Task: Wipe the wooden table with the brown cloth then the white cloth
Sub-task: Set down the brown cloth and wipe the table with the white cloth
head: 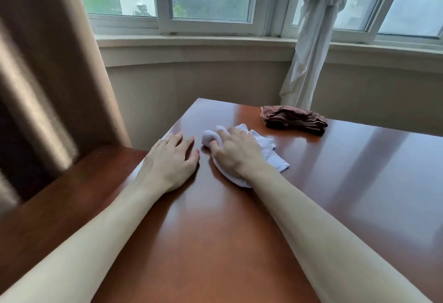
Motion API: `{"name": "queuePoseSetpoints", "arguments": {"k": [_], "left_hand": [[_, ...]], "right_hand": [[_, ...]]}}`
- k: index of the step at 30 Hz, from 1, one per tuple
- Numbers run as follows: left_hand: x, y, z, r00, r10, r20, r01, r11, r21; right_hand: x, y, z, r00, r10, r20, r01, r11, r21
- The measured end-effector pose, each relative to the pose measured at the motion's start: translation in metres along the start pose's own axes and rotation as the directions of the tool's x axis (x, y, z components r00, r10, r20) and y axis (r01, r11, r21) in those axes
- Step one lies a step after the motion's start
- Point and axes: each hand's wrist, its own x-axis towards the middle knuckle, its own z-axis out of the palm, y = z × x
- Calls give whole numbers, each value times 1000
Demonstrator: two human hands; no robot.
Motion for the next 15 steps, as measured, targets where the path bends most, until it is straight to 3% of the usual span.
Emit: {"name": "queuePoseSetpoints", "arguments": {"k": [8, 15], "left_hand": [[2, 0, 2, 998, -34, 43, 34, 999, -7], [5, -2, 6, 998, -54, 45, 55, 998, -31]], "right_hand": [[162, 24, 9, 992, 127, -14, -127, 989, -80], [133, 14, 11, 991, 112, -74, -120, 986, -113]]}}
